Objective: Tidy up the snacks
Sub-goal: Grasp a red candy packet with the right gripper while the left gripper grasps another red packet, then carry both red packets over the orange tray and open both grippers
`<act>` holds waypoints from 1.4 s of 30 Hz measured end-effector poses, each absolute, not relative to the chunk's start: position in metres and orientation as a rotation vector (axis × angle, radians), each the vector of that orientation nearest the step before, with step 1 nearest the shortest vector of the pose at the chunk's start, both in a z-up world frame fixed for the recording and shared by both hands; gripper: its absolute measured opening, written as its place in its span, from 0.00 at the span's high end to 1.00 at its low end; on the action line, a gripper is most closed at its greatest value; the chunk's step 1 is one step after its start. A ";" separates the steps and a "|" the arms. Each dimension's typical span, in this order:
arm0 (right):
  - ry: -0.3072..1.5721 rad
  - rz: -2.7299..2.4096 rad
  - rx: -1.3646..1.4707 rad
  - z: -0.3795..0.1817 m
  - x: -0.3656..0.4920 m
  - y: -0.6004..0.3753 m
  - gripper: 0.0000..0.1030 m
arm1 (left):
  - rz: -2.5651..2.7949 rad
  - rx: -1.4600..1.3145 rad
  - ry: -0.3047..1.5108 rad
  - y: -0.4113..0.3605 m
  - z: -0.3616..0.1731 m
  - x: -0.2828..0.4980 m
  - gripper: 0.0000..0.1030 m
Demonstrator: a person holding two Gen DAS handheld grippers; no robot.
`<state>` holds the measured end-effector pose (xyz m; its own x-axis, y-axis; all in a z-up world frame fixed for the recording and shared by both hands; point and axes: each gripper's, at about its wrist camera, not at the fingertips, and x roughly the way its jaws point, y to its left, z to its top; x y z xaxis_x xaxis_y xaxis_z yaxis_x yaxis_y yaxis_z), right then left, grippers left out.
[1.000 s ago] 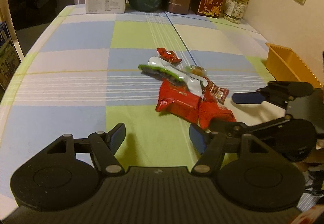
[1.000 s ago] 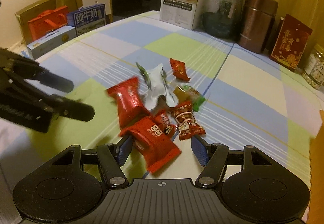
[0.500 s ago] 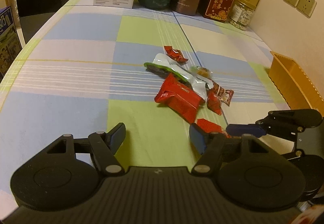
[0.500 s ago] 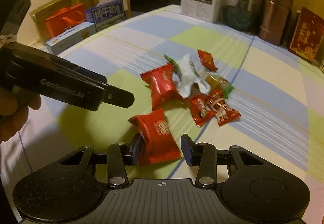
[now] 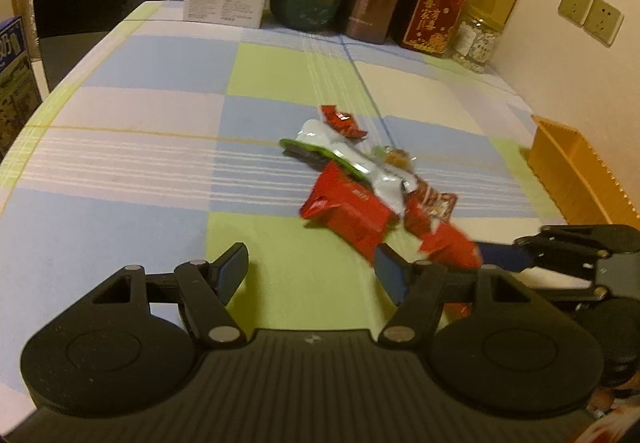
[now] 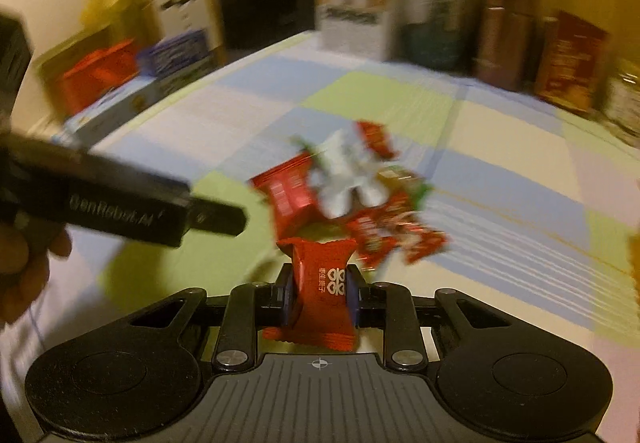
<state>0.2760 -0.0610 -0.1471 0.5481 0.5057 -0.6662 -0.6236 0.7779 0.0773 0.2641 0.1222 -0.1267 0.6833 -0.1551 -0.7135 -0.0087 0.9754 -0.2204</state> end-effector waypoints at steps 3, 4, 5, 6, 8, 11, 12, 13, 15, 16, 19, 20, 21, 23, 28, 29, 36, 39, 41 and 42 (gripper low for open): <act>0.709 0.549 -0.129 -0.140 0.278 -0.079 0.74 | -0.093 -0.238 0.808 0.116 -0.128 0.271 0.36; 0.707 0.511 -0.108 -0.139 0.280 -0.085 0.74 | -0.101 -0.243 0.806 0.113 -0.128 0.274 0.36; 0.708 0.481 -0.087 -0.138 0.282 -0.090 0.74 | -0.108 -0.245 0.801 0.110 -0.129 0.276 0.36; 0.710 0.460 -0.070 -0.138 0.285 -0.094 0.74 | -0.116 -0.238 0.796 0.106 -0.129 0.279 0.37; 0.714 0.427 -0.044 -0.136 0.289 -0.099 0.74 | -0.124 -0.196 0.785 0.096 -0.130 0.285 0.37; 0.715 0.410 -0.030 -0.135 0.293 -0.104 0.74 | -0.096 -0.093 0.783 0.084 -0.132 0.292 0.37; 0.714 0.410 -0.029 -0.135 0.293 -0.104 0.74 | -0.088 -0.063 0.789 0.081 -0.134 0.295 0.37; 0.715 0.411 -0.029 -0.135 0.293 -0.104 0.74 | -0.086 -0.047 0.798 0.080 -0.137 0.298 0.37; 0.718 0.412 -0.025 -0.135 0.292 -0.105 0.74 | -0.090 -0.059 0.811 0.082 -0.143 0.302 0.37; 0.720 0.413 -0.021 -0.135 0.292 -0.105 0.74 | -0.092 -0.067 0.812 0.083 -0.145 0.304 0.37; 0.727 0.412 -0.010 -0.138 0.295 -0.103 0.74 | -0.101 -0.067 0.799 0.080 -0.145 0.306 0.37; 0.728 0.409 -0.008 -0.138 0.295 -0.103 0.74 | -0.104 -0.059 0.794 0.078 -0.145 0.307 0.36; 0.730 0.407 -0.008 -0.138 0.295 -0.104 0.74 | -0.101 -0.036 0.790 0.076 -0.146 0.309 0.36; 0.735 0.404 -0.003 -0.139 0.296 -0.104 0.74 | -0.095 -0.001 0.781 0.074 -0.149 0.312 0.36; 0.741 0.402 0.005 -0.139 0.297 -0.106 0.74 | -0.106 0.046 0.760 0.074 -0.151 0.314 0.38; 0.741 0.401 0.006 -0.139 0.297 -0.106 0.74 | -0.110 0.046 0.764 0.074 -0.152 0.314 0.42; 0.736 0.392 0.017 -0.137 0.296 -0.109 0.74 | -0.106 0.057 0.788 0.067 -0.147 0.301 0.58; 0.735 0.385 0.020 -0.136 0.292 -0.111 0.74 | -0.103 0.045 0.798 0.064 -0.142 0.290 0.59; 0.732 0.378 0.026 -0.133 0.287 -0.113 0.74 | -0.100 0.029 0.802 0.061 -0.137 0.281 0.59; 0.731 0.375 0.029 -0.132 0.284 -0.114 0.74 | -0.096 0.017 0.805 0.061 -0.135 0.276 0.59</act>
<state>0.2840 -0.1140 -0.1324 0.6810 0.3442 -0.6464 -0.3240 0.9332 0.1557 0.2757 0.0608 -0.1346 0.6888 -0.0798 -0.7205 0.0924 0.9955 -0.0219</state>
